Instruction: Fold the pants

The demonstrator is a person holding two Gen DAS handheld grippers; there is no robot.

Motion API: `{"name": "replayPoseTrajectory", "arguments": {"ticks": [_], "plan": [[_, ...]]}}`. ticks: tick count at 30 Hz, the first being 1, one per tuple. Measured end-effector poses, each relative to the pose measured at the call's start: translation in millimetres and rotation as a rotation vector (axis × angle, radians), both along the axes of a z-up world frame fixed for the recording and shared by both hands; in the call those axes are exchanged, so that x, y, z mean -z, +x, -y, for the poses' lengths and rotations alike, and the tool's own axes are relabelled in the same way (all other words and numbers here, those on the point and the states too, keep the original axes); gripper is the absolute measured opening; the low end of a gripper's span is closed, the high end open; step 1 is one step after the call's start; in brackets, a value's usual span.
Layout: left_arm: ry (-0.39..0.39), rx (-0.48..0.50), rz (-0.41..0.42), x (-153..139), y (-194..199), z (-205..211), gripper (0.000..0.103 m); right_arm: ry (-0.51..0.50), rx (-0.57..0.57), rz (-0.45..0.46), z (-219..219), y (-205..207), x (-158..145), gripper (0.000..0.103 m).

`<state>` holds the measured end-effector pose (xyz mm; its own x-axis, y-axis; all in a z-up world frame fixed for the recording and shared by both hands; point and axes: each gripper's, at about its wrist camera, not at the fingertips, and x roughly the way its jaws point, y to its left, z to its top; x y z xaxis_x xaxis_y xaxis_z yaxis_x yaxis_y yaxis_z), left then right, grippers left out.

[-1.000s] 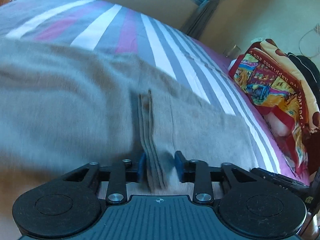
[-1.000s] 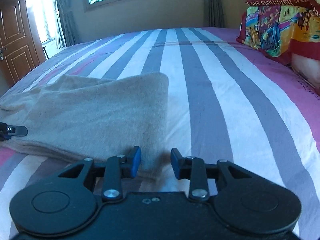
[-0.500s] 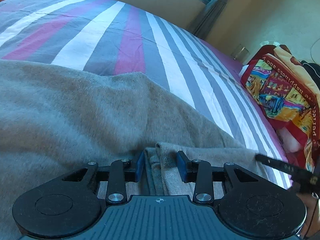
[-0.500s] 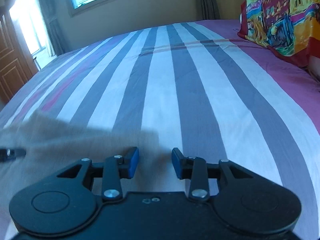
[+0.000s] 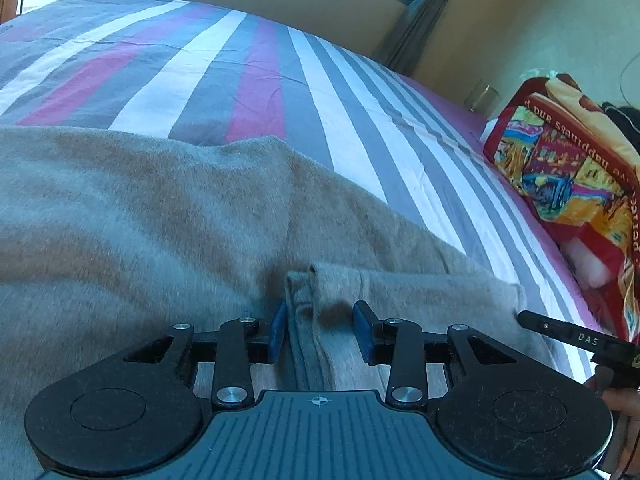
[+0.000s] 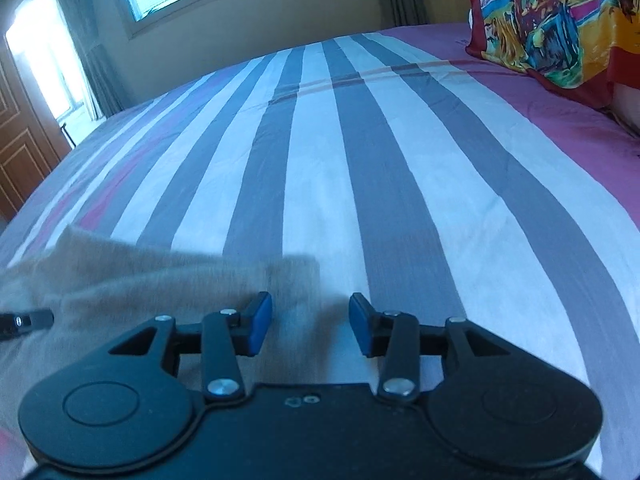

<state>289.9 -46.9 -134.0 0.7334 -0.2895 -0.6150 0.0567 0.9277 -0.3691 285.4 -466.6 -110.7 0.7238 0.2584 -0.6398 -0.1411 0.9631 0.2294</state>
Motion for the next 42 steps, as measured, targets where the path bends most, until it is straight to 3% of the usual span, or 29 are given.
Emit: {"name": "replayPoseTrajectory", "arguments": {"ticks": [13,21,23,26,28,31,34,36,39,42], "plan": [[0.037,0.019,0.017,3.8,-55.3,4.4,0.037,-0.028,-0.010,-0.025,0.7,-49.4,-0.2,0.043],[0.065,0.013,0.091,-8.6,-111.4,2.9,0.037,-0.079,-0.044,-0.003,2.8,-92.7,2.6,0.045],[0.046,0.002,0.129,-16.1,-119.8,0.4,0.037,-0.067,-0.034,0.053,5.5,-102.4,-8.4,0.044],[0.059,0.000,0.043,-4.0,-108.6,4.9,0.037,-0.038,-0.046,0.104,2.6,-111.5,-15.6,0.044],[0.034,-0.019,0.032,-0.6,-105.6,3.9,0.037,-0.072,-0.042,0.001,-4.9,-100.0,2.3,0.045],[0.017,-0.021,0.055,-7.7,-112.9,1.7,0.037,-0.049,-0.024,-0.007,-3.2,-98.4,4.4,0.045],[0.034,-0.012,0.041,2.4,-113.9,0.5,0.037,-0.015,-0.023,0.059,2.1,-108.5,-8.1,0.045],[0.006,-0.024,0.031,5.0,-111.4,-0.7,0.037,-0.056,-0.027,0.000,-0.6,-101.8,3.3,0.047],[0.022,-0.032,0.042,-2.9,-111.7,6.1,0.037,-0.032,-0.030,-0.022,1.4,-96.3,5.9,0.046],[0.021,-0.035,0.049,-4.1,-112.2,5.3,0.037,-0.009,-0.020,0.035,4.5,-102.5,-6.3,0.044]]}}
